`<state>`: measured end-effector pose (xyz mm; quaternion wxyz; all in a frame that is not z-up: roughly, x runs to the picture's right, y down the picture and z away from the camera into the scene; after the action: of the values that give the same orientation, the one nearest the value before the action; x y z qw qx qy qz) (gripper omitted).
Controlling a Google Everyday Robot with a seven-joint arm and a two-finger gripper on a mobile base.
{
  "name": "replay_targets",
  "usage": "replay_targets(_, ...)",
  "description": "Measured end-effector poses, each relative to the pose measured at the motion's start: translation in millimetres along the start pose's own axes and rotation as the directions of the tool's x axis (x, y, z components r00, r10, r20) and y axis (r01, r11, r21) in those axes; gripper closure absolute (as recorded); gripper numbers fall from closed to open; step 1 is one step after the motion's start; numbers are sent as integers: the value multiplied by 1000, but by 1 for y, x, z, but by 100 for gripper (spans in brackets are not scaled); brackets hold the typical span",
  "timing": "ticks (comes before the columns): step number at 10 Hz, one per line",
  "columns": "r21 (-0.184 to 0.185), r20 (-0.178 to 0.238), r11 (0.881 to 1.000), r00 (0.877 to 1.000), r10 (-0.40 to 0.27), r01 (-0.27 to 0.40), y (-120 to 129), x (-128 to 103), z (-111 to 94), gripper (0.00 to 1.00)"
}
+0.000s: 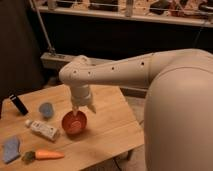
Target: Knock the eraser over
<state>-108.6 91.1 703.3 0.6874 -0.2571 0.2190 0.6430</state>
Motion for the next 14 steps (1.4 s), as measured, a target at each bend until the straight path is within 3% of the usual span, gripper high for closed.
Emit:
replay_targets(4,22,117,997,990,-73,71,15,-46,-38,35)
replay_targets(6,41,143,991,981,-130,126,34,-62,-48,35)
replay_targets(10,79,164,958,944,-287,277,98,-97,-53,35)
replay_targets(11,85,157,941,929,-336,326,122,-108,-51,35)
replay_targets(13,94,142,922,912,-385,375,145,-118,-47,35)
replay_targets(14,98,133,905,896,-423,413,166,-125,-45,35)
